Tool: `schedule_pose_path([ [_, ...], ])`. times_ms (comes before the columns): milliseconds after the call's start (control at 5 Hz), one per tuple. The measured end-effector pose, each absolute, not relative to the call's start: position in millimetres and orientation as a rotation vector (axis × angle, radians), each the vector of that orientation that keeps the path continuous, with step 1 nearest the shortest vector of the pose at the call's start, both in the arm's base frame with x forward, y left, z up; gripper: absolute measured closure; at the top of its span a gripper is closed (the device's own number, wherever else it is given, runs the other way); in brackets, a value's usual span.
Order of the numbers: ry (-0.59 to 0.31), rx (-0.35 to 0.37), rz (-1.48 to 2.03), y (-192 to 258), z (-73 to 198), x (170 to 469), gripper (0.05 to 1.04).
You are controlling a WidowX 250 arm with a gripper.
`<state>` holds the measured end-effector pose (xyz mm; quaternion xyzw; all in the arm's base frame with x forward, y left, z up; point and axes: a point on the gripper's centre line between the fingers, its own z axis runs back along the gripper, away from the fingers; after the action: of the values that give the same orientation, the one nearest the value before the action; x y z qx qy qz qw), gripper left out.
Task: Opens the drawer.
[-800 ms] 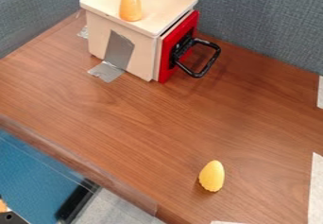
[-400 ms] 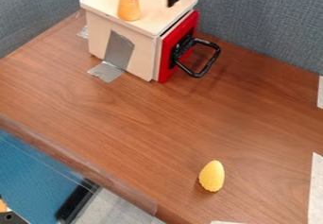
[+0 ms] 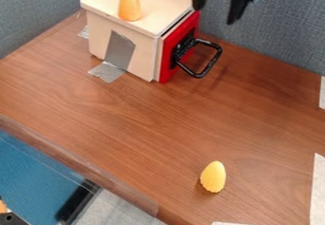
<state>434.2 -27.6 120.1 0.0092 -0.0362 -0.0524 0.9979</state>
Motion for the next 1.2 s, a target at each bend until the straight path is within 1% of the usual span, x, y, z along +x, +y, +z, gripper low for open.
schedule_pose_path([
  [200, -0.034, 0.116, -0.13, -39, 85, 439, 0.083],
  [400, -0.019, 0.215, -0.148, -53, 58, 441, 0.083],
  [600, -0.004, 0.257, -0.156, -53, 41, 441, 0.083],
  [800, 0.003, 0.296, -0.153, -48, 36, 439, 0.083],
  [1000, 0.002, 0.326, -0.16, -45, 35, 438, 0.141],
  [1200, 0.0, 0.328, -0.161, -45, 31, 438, 0.432],
])
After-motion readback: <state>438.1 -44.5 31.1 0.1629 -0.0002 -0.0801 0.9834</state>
